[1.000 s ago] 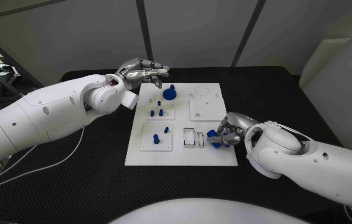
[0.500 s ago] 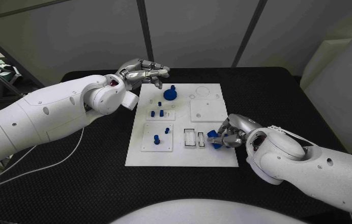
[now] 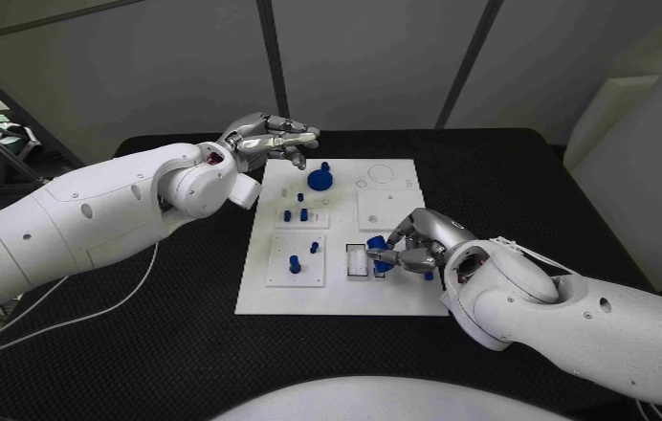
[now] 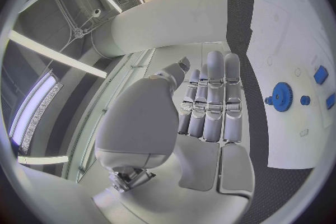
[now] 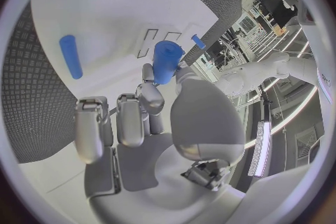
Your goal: Assemble the parts on the task board
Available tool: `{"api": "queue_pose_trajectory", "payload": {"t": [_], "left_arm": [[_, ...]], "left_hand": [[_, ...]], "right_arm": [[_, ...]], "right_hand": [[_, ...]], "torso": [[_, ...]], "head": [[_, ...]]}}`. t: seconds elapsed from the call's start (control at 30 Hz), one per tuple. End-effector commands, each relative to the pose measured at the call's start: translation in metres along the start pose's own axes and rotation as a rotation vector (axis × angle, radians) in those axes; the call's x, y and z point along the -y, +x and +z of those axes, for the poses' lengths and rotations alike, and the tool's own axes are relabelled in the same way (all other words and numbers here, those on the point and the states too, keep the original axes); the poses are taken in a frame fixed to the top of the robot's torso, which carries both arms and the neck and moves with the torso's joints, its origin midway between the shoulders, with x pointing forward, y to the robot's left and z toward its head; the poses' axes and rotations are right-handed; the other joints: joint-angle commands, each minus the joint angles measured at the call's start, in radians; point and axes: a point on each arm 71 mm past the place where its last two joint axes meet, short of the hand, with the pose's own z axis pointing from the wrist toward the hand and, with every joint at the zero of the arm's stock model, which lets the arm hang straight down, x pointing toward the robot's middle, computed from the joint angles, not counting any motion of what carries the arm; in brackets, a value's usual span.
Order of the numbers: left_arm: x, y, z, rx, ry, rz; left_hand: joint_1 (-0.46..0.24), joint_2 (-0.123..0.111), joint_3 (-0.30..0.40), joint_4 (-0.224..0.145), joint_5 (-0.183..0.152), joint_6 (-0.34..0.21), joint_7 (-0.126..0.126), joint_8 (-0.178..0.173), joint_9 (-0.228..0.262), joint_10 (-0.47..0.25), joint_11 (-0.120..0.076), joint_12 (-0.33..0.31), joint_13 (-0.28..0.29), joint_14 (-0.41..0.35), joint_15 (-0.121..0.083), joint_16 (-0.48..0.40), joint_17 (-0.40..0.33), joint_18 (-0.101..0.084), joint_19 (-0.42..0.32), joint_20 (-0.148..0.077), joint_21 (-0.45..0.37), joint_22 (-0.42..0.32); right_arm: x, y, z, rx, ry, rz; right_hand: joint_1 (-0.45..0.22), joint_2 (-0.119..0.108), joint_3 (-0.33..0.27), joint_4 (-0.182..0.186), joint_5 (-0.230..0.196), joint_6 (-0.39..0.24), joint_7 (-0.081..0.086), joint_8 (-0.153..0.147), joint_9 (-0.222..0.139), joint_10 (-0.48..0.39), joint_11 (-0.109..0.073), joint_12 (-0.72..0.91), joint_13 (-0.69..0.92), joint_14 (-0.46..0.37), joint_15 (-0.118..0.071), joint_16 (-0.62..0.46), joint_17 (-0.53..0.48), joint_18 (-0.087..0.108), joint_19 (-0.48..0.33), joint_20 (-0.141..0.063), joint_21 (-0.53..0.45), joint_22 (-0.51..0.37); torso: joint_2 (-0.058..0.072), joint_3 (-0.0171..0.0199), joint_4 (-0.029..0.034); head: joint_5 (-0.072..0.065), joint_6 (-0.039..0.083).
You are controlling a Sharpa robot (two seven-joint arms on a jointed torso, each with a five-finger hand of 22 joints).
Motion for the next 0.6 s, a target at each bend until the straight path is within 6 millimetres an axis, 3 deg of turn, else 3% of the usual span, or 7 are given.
{"api": "queue_pose_trajectory", "payload": {"t": [0.03, 0.6], "left_arm": [[0.002, 0.003, 0.001, -0.015, 0.006, -0.008], [0.002, 0.003, 0.001, -0.020, 0.004, -0.009]], "left_hand": [[-0.001, 0.010, -0.007, -0.001, -0.006, -0.003, -0.003, -0.004, 0.002, -0.004, 0.000, -0.004, 0.002, 0.000, 0.005, -0.007, -0.002, -0.013, 0.007, 0.000, -0.002, -0.002], [-0.002, 0.011, -0.008, 0.000, -0.006, -0.003, -0.003, -0.004, 0.002, -0.004, 0.000, -0.004, 0.002, 0.000, 0.005, -0.007, -0.002, -0.013, 0.007, 0.000, -0.004, -0.003]], "right_arm": [[-0.003, 0.005, 0.004, -0.051, 0.004, -0.011], [-0.017, 0.019, 0.021, -0.117, 0.014, -0.047]], "right_hand": [[-0.015, -0.003, -0.004, 0.007, 0.004, 0.018, -0.012, 0.003, 0.009, -0.001, -0.009, -0.008, -0.002, 0.045, -0.008, 0.004, -0.002, -0.015, 0.102, -0.008, 0.003, 0.263], [-0.072, -0.009, -0.010, 0.008, -0.004, 0.031, -0.017, 0.000, 0.029, 0.001, -0.013, -0.016, 0.000, 0.044, -0.010, 0.004, 0.000, -0.015, 0.102, -0.010, 0.003, 0.263]], "torso": [[0.001, -0.0011, -0.0003], [0.001, 0.0008, -0.0018]], "head": [[0.003, -0.001], [0.014, -0.006]]}}
